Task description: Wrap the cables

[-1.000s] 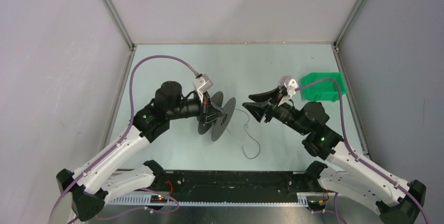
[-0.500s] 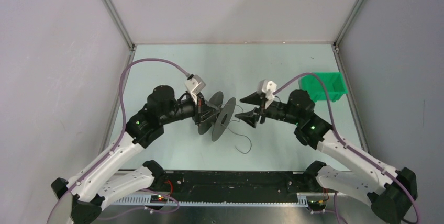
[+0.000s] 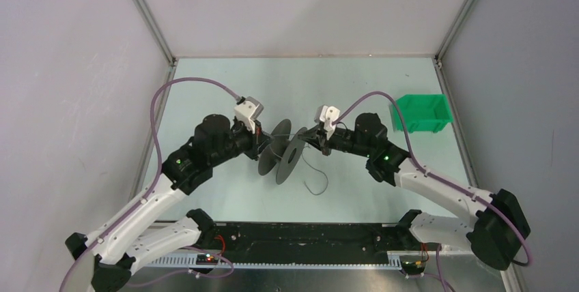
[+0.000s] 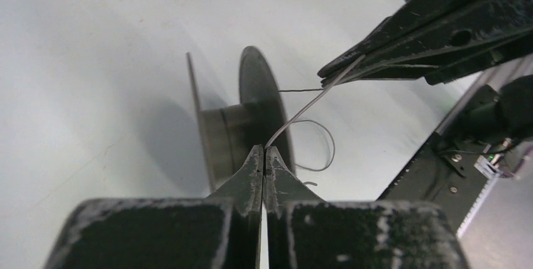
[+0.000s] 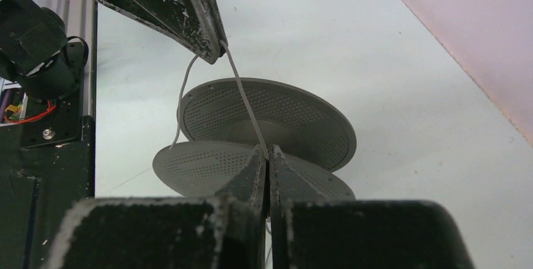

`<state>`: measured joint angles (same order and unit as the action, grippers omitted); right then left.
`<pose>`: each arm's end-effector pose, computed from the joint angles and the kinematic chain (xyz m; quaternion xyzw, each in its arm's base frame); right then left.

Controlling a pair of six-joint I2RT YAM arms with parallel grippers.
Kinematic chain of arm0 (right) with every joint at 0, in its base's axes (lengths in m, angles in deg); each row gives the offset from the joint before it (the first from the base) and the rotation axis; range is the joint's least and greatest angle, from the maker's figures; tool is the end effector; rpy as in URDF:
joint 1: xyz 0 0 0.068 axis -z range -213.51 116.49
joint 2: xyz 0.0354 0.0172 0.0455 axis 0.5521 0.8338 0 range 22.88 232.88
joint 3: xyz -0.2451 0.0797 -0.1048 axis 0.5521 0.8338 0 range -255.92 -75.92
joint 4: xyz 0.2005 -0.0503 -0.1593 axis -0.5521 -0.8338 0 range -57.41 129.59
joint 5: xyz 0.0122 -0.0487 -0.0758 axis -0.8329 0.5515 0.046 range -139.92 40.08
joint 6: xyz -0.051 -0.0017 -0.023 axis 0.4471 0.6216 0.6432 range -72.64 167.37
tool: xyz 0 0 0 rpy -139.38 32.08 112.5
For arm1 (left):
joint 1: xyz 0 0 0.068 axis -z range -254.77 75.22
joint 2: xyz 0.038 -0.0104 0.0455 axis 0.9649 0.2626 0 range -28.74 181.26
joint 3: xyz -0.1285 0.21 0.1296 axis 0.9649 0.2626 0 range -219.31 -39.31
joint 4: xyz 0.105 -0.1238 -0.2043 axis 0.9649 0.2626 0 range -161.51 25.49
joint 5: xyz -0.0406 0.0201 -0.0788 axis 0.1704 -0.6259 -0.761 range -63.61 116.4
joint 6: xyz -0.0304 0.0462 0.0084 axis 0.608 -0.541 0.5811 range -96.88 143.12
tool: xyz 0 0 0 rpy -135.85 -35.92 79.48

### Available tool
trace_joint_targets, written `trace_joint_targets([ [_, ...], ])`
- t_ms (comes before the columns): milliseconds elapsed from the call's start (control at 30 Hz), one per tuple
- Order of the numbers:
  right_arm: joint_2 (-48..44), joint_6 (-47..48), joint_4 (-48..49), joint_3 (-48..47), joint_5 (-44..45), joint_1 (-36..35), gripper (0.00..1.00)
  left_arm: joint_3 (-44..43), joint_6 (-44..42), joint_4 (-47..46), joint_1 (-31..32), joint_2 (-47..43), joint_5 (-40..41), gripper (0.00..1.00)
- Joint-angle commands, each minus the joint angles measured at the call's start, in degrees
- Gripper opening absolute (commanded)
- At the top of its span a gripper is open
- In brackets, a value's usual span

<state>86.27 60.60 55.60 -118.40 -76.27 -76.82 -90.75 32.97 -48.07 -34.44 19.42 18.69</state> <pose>0.1756 0.1889 0.3140 -0.4755 0.5588 0.3329 0.5923 0.1385 -0.1245 0.3495 0.2522 0.7792 -0.2921 0.4939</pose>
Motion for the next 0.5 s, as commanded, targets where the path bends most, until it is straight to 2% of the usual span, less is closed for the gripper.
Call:
trace_joint_targets([
  [0, 3.38, 3.34, 6.55, -2.55, 1.19, -0.77, 0.0, -0.57, 1.64, 5.12, -0.46, -1.27, 13.3, 0.0],
  [200, 6.6, 3.79, 7.56, -3.66, 2.78, -2.01, 0.0, 0.69, 3.35, 5.98, -0.44, -0.02, 17.7, 0.11],
  [467, 8.44, 0.99, 7.28, -3.58, 1.66, -2.54, 0.0, 0.79, 2.64, 6.48, -0.45, 3.24, 18.09, 0.27],
])
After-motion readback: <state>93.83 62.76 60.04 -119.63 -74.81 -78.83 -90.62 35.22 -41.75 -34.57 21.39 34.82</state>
